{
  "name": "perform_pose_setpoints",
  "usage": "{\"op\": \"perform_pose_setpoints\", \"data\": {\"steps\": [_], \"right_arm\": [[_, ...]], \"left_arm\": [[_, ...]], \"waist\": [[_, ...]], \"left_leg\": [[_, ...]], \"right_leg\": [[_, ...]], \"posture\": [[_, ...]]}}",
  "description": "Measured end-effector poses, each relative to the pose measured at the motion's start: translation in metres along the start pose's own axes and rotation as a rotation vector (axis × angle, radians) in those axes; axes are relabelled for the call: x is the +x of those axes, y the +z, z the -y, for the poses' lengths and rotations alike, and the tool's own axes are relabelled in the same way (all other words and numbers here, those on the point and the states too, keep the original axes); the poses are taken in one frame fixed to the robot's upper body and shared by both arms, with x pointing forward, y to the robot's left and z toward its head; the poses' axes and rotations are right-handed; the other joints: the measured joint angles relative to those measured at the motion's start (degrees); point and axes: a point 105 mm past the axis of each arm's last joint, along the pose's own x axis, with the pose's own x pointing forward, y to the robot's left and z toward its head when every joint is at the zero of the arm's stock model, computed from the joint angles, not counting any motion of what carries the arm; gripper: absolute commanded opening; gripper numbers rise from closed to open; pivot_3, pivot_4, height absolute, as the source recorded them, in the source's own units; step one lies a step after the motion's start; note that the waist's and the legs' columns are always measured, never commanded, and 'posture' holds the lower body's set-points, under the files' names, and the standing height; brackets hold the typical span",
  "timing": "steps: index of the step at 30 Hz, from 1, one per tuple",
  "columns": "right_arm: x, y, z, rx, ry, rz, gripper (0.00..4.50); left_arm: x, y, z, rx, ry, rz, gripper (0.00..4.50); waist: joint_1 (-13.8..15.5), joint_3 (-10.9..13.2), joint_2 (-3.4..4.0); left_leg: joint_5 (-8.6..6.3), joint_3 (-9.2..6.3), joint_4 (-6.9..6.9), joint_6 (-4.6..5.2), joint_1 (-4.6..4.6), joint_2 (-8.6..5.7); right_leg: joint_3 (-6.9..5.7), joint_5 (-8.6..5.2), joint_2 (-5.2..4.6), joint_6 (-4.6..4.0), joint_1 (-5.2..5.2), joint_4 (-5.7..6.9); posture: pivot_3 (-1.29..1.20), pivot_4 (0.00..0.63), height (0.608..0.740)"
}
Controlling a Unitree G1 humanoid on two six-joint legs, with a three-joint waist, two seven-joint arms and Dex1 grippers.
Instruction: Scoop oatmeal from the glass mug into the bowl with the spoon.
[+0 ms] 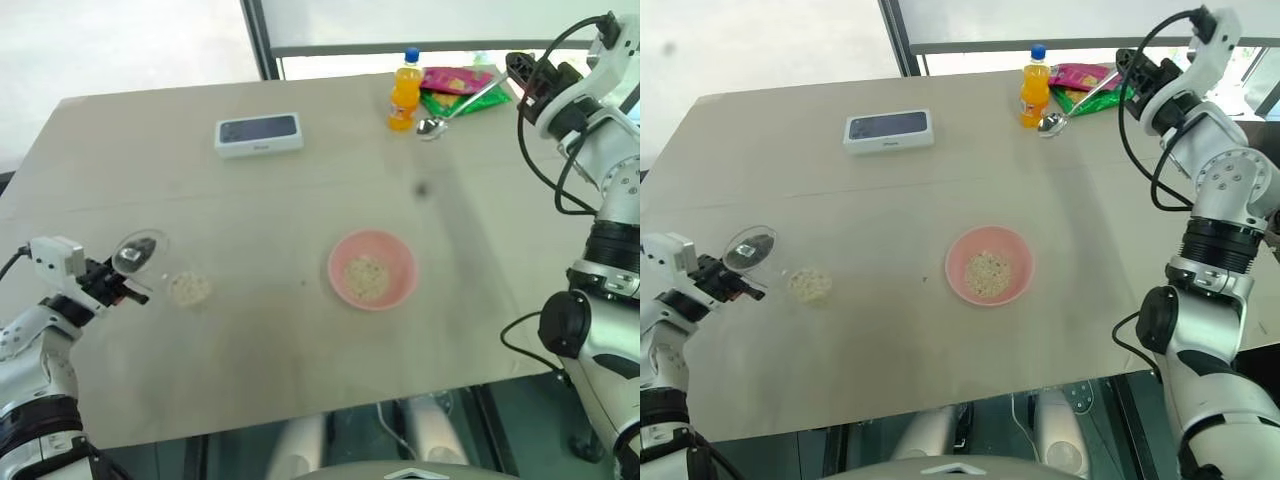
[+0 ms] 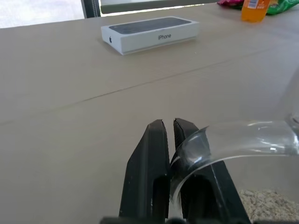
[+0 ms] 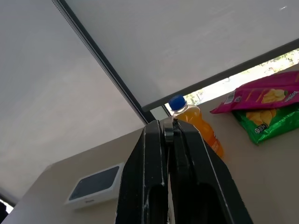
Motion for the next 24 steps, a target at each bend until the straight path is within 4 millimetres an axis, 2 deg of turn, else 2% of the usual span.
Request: {"op": "perform_pose_setpoints", "data": {"steps": [4, 8, 13, 17, 19, 21, 22, 24], "right_arm": [[0.0, -0.001, -0.001, 0.001, 0.003, -0.006, 0.0], [0.0, 0.0, -0.008, 0.001, 0.028, -0.003, 0.0], [0.003, -0.008, -0.023, 0.036, 0.091, -0.035, 0.0], [0.013, -0.013, -0.059, 0.048, 0.202, -0.072, 0.0], [0.017, -0.016, -0.071, 0.051, 0.232, -0.077, 0.0], [0.022, -0.026, -0.087, 0.058, 0.275, -0.1, 0.0], [0.025, -0.038, -0.1, 0.063, 0.31, -0.134, 0.0], [0.027, -0.049, -0.111, 0.048, 0.342, -0.171, 0.0]], "left_arm": [[0.007, 0.0, 0.005, -0.011, 0.011, 0.018, 0.04], [0.023, 0.002, 0.018, -0.035, -0.001, 0.038, 0.04], [0.066, 0.008, 0.04, -0.07, 0.005, 0.057, 0.04], [0.111, 0.021, 0.06, -0.008, 0.032, 0.034, 0.04], [0.124, 0.025, 0.07, 0.007, 0.028, 0.035, 0.04], [0.137, 0.03, 0.083, 0.036, 0.013, 0.037, 0.04], [0.144, 0.033, 0.092, 0.062, 0.001, 0.039, 0.04], [0.151, 0.036, 0.1, 0.084, -0.006, 0.042, 0.04]], "waist": [[0.0, 0.0, 0.03], [0.3, 0.0, 0.03], [0.3, 0.0, 0.01], [0.1, 0.0, 0.01], [-0.1, 0.0, 0.01], [-0.3, 0.0, 0.01], [-0.4, 0.0, 0.01], [-0.5, 0.0, 0.01]], "left_leg": [[0.0, 0.0, 0.0, 0.0, 0.0, 0.0], [0.0, -0.03, 0.01, 0.0, -0.01, -0.03], [0.0, -0.07, 0.04, 0.0, -0.03, -0.06], [0.03, -0.06, 0.05, -0.04, -0.03, -0.12], [0.11, -0.04, 0.04, -0.18, -0.03, -0.18], [0.14, -0.02, 0.03, -0.25, -0.03, -0.19], [0.16, -0.03, 0.03, -0.27, -0.04, -0.18], [0.16, -0.04, 0.03, -0.28, -0.09, -0.18]], "right_leg": [[0.0, 0.0, -0.01, 0.0, 0.0, 0.01], [-0.02, 0.0, -0.04, 0.0, 0.01, 0.01], [-0.04, 0.01, -0.01, 0.01, 0.02, 0.04], [-0.03, 0.01, 0.01, 0.01, 0.01, 0.04], [-0.01, 0.01, 0.01, 0.01, 0.01, 0.01], [0.01, 0.01, 0.02, 0.01, 0.0, 0.0], [0.01, 0.01, 0.03, 0.01, -0.01, 0.0], [0.0, 0.01, 0.01, 0.01, -0.03, 0.0]], "posture": [[0.0, 0.15, 0.74], [0.0, 0.15, 0.74], [0.0, 0.15, 0.74], [0.0, 0.15, 0.74], [0.0, 0.15, 0.74], [0.0, 0.15, 0.74], [0.0, 0.15, 0.74], [0.0, 0.15, 0.74]]}}
